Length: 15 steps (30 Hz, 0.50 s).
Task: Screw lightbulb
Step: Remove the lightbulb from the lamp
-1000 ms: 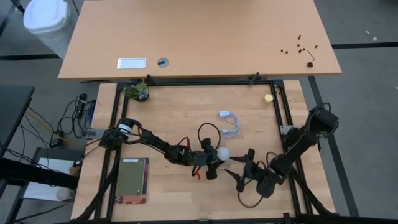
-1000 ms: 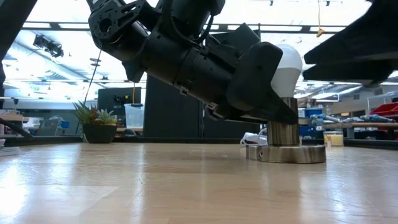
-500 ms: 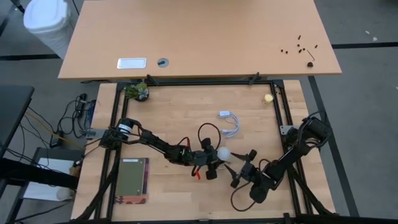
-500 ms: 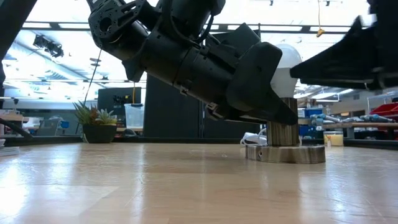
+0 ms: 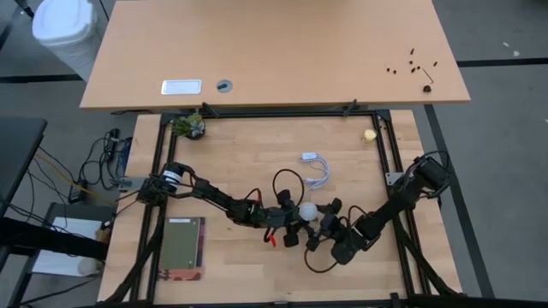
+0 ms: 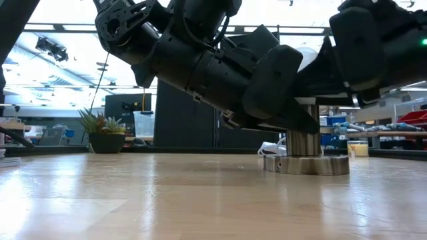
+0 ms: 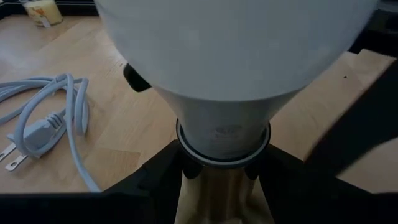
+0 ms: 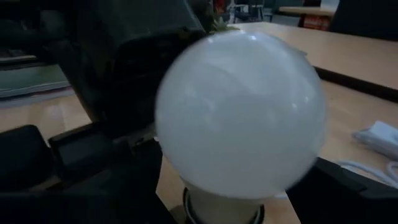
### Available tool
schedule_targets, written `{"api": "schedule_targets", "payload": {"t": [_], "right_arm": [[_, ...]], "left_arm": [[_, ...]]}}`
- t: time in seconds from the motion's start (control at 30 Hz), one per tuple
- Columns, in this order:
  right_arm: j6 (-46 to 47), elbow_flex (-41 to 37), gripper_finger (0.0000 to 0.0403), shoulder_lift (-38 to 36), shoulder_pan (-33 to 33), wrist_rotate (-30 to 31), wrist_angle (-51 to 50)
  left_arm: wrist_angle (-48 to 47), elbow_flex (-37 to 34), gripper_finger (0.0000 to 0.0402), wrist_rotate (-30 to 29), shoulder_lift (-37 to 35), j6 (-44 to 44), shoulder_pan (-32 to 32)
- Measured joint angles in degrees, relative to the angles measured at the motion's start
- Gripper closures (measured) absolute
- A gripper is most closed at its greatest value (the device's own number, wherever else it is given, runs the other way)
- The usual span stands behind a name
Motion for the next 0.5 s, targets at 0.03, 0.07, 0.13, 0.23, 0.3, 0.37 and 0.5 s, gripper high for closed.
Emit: {"api": "schedule_targets", "payload": {"t": [0.03, 0.07, 0.13, 0.23, 0.3, 0.37, 0.5], "right_arm": [[-1.16, 0.0, 0.0082, 0.0, -0.11, 0.04, 0.74], [-2.1, 0.0, 0.0081, 0.0, -0.14, 0.26, 1.36], [-3.7, 0.0, 0.0081, 0.0, -0.05, 1.82, 2.4], [-4.65, 0.0, 0.0089, 0.0, 0.6, 4.75, 2.54], [-4.93, 0.0, 0.0096, 0.0, 0.83, 5.46, 2.54], [-5.0, 0.0, 0.0104, 0.0, 0.93, 5.02, 2.54], [-5.0, 0.0, 0.0117, 0.0, 0.21, 2.27, 2.52]], "left_arm": [[-0.02, 0.0, 0.0207, 0.0, 0.0, 0.0, 0.0], [-0.02, 0.0, 0.0207, 0.0, 0.0, 0.0, 0.0], [-0.02, 0.0, 0.0207, 0.0, 0.0, 0.0, 0.0], [-0.04, 0.0, 0.0207, 0.0, 0.0, 0.0, 0.0], [-0.04, 0.0, 0.0207, 0.01, 0.0, -0.01, 0.0], [-0.04, 0.0, 0.0207, 0.17, 0.0, 0.0, 0.0], [-0.07, 0.0, 0.0207, 0.28, 0.0, 0.0, 0.0]]}}
